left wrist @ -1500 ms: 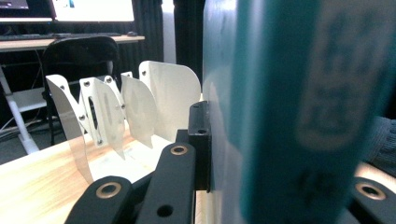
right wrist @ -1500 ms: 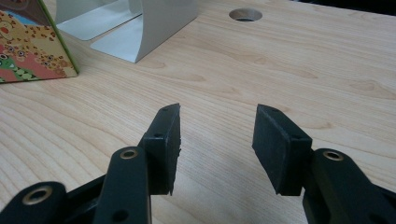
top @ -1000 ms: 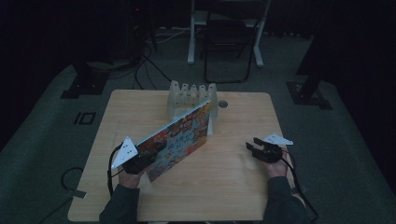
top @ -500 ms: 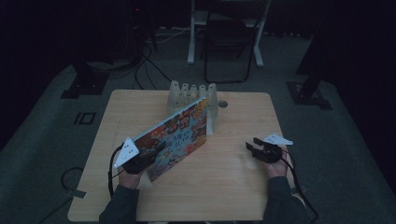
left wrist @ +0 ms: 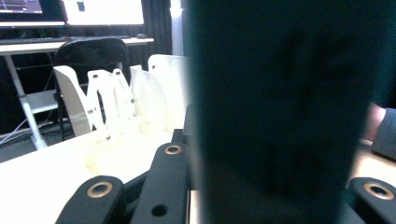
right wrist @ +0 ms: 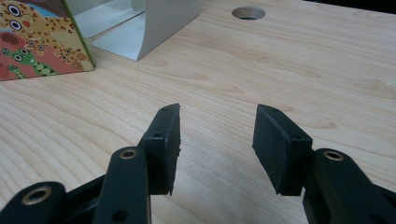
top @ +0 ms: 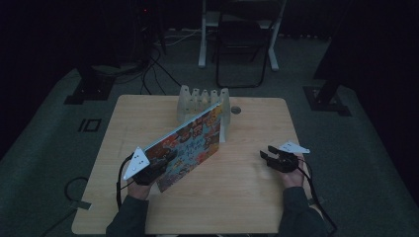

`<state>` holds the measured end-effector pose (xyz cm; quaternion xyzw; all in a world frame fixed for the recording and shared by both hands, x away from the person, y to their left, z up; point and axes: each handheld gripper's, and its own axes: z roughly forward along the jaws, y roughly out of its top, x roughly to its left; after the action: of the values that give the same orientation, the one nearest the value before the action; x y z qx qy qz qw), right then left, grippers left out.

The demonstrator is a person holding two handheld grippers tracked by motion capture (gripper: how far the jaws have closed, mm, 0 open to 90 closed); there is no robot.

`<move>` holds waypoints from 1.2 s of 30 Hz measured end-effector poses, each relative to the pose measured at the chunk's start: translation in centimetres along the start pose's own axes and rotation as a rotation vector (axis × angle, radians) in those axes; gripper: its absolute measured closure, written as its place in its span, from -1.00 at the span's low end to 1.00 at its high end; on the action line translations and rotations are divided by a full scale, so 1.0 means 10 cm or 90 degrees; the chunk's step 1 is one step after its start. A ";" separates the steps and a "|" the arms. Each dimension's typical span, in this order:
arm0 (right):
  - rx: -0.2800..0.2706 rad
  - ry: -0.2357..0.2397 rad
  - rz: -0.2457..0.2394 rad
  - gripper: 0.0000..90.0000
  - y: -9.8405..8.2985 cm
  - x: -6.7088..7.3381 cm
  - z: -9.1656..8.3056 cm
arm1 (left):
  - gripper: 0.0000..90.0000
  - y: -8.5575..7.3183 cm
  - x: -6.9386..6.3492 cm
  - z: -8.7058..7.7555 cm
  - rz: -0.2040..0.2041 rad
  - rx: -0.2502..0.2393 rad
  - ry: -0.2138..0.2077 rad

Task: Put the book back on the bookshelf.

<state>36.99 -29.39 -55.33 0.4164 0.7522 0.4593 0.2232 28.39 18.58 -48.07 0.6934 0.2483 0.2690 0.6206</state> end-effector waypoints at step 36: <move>0.001 0.001 0.002 0.12 -0.01 0.00 0.01 | 0.81 0.05 -0.07 0.10 -0.034 0.016 0.009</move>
<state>37.03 -29.38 -55.48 0.4175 0.7519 0.4595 0.2216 28.56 17.33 -47.70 0.6924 0.2740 0.2541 0.6172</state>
